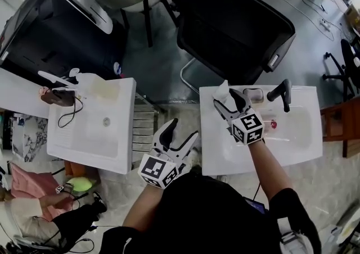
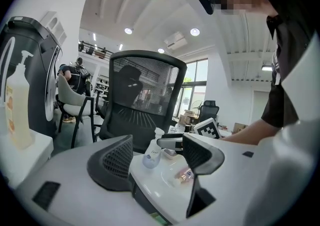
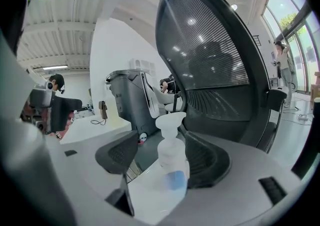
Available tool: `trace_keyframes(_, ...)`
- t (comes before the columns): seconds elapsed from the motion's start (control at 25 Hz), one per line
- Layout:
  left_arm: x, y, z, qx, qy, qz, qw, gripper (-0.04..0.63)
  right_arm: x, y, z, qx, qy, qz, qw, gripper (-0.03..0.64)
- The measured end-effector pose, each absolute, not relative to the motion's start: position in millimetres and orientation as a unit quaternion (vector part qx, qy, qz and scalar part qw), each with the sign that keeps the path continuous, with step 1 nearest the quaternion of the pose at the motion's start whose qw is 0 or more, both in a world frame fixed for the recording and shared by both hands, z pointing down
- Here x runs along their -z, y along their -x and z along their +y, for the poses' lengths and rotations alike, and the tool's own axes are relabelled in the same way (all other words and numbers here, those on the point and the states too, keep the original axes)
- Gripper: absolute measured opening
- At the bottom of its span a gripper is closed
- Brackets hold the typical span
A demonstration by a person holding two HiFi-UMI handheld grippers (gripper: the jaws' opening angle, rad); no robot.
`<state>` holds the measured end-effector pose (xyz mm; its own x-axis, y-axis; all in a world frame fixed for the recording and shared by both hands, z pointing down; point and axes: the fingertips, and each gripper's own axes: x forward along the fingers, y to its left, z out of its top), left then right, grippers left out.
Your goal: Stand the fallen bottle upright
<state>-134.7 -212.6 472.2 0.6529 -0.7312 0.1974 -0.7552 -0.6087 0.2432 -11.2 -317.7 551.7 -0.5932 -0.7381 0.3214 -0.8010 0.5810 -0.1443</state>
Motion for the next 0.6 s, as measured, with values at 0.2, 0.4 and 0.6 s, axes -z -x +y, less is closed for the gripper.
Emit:
trace_keyframes(0.2, -470.0, 124.8, -210.9, -0.039, -0.901, -0.404, 0.154, 0.324, -536.0, 0.9, -304.2, -0.119, -0.443, -0.882, 0.112, 0.301)
trace_keyframes(0.4, -466.7, 99.6, -209.1, -0.035, -0.91, -0.385, 0.151, 0.324, -517.7, -21.3, -281.6, -0.113, -0.447, -0.881, 0.101, 0.301)
trace_keyframes(0.6, -465.4, 71.3, -201.3, -0.024, -0.917, -0.364, 0.159, 0.324, -512.5, -50.9, -255.3, -0.117, -0.464, -0.872, 0.102, 0.301)
